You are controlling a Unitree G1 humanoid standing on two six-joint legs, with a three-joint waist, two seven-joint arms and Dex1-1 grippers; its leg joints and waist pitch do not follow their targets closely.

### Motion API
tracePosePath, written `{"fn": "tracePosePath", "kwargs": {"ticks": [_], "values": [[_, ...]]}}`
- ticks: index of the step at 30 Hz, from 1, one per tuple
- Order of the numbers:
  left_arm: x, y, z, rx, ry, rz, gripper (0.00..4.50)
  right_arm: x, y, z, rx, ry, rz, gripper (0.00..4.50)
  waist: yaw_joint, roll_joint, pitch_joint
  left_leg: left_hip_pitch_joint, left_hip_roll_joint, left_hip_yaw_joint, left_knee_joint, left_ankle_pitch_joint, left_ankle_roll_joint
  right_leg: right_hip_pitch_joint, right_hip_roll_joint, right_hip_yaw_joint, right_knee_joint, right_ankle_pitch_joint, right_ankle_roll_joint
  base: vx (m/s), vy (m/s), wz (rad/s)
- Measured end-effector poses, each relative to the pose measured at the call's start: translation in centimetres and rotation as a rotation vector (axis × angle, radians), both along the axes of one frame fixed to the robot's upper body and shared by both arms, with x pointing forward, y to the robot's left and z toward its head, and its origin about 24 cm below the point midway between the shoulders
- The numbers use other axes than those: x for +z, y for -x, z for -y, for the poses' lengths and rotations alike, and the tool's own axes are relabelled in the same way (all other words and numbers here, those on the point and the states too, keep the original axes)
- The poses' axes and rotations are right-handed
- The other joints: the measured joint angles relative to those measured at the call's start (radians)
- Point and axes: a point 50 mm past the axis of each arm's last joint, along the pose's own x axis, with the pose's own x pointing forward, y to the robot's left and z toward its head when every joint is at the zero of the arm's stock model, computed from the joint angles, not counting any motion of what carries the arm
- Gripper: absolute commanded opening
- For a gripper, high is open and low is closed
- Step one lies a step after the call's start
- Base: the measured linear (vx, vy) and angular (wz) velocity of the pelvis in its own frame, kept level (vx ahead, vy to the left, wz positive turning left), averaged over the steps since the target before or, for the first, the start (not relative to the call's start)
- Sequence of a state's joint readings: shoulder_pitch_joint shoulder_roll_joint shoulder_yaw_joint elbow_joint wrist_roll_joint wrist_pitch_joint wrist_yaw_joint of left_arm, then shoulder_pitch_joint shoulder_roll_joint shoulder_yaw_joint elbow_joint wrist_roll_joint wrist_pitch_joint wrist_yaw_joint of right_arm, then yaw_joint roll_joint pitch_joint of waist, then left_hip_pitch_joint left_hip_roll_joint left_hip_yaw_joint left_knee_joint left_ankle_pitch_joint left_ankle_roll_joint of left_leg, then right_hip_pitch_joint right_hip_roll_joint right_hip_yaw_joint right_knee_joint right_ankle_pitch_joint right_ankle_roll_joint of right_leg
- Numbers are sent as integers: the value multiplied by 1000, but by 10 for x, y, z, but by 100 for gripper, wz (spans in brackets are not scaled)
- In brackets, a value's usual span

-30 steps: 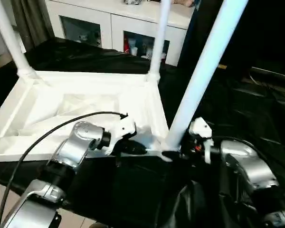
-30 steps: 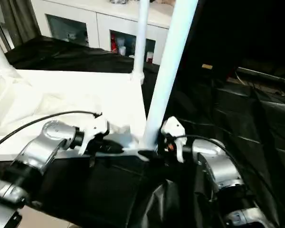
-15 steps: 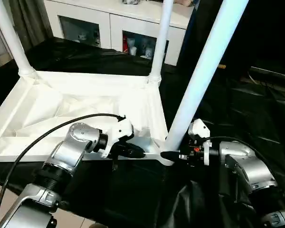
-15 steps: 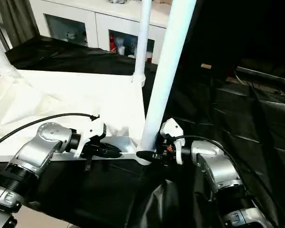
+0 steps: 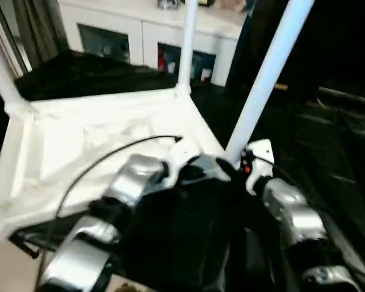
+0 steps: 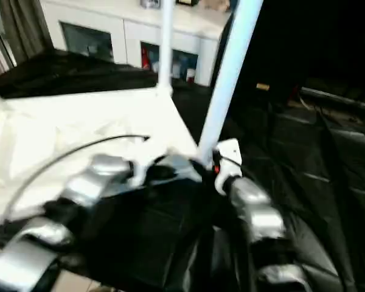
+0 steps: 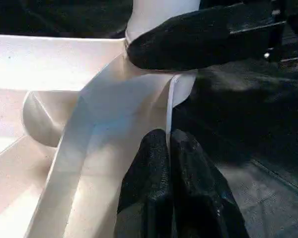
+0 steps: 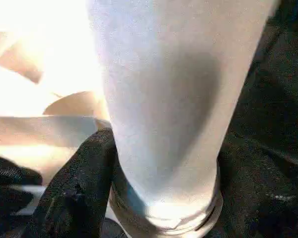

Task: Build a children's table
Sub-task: Rotate leg to tighten

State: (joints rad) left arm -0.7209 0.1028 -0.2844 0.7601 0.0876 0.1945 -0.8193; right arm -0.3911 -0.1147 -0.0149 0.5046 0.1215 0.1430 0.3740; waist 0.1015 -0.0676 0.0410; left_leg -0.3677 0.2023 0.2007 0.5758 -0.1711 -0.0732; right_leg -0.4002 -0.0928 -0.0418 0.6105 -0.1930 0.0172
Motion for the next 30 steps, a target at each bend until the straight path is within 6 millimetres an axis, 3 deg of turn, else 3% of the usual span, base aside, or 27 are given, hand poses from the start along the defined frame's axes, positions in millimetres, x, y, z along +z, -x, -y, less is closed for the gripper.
{"fn": "tracePosePath", "kwargs": {"ticks": [2,3,6,10,18,21,30], "values": [[0,0,0,-3,0,4,0,0,0,0,3,4,8,267,1,0,0,0,0,0,0,0,0,0,0,0,0,0,0,0,0,0],[0,0,1,-4,0,4,0,0,1,1,5,6,13,322,2,1,0,0,0,0,-1,0,0,0,0,0,0,0,0,0,0,0],[2,1,-3,-18,-1,3,0,2,3,7,86,16,18,339,1,0,0,-1,0,0,-1,0,0,-1,0,-1,0,0,0,0,0,0],[3,1,-14,-24,0,-7,0,12,6,9,238,15,50,373,-14,-1,0,0,2,-1,-2,0,0,-1,2,-2,1,2,-2,0,0,0],[6,19,-52,-212,-4,-81,0,19,19,14,588,93,23,373,-15,-3,0,0,4,-2,-4,0,0,-3,4,-3,0,2,-3,0,0,0],[9,31,-61,-317,1,-128,0,16,30,14,723,81,-29,373,-8,-5,1,-1,3,0,-3,0,0,-3,2,-3,-1,-1,-4,0,0,0],[12,35,-72,-323,-15,-141,0,16,37,14,822,101,-60,357,-12,-12,2,0,4,0,-3,0,0,-3,3,-3,0,-1,-4,0,0,0]]}}
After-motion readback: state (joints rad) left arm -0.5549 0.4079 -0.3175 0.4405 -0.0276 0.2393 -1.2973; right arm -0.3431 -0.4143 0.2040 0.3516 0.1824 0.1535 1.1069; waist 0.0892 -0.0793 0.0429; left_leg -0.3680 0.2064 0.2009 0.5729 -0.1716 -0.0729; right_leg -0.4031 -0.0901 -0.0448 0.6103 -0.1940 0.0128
